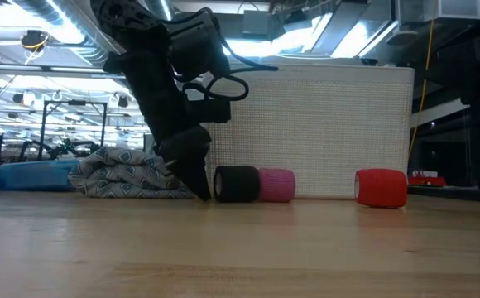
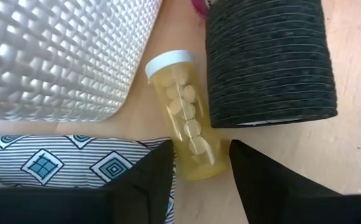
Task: Pick & Place Medicine items
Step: Put the yellow pill bottle into the orange bin
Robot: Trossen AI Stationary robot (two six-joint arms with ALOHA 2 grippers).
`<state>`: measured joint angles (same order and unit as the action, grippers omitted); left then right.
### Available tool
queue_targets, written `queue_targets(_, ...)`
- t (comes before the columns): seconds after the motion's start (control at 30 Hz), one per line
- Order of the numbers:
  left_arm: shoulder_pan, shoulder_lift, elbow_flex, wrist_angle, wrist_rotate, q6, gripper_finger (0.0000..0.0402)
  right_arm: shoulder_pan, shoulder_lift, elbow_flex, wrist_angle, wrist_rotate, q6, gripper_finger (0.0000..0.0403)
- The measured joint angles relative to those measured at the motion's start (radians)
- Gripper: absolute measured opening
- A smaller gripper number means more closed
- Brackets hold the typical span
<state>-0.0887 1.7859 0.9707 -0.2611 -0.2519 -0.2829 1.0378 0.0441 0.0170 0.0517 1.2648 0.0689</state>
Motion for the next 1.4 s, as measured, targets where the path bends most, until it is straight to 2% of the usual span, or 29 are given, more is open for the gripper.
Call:
queue_targets(0.37,-0.03,0.0,0.0,-0.005,0.093,-0.055,0.0103,0.0,0.0,0.0,0.0,0.0,0.0,0.0265)
queue_targets(0.77,-0.127,-0.009,-0.002,-0.011,0.091,-0.139,0.01,0.0,0.0,0.0,0.0,0.0,0.0,0.0265)
queue_targets(0.93,-0.165,-0.057,-0.005,-0.079,0.105,-0.184,0.01,0.0,0.0,0.0,0.0,0.003,0.0,0.0265)
queue_targets(1.2,-0.266,-0.174,-0.005,-0.187,0.009,-0.256,0.01,0.0,0.0,0.0,0.0,0.002,0.0,0.0265)
queue_targets(1.4,-0.388,-0.286,-0.004,-0.316,-0.037,-0.371,0.01,0.0,0.0,0.0,0.0,0.002,0.0,0.0265)
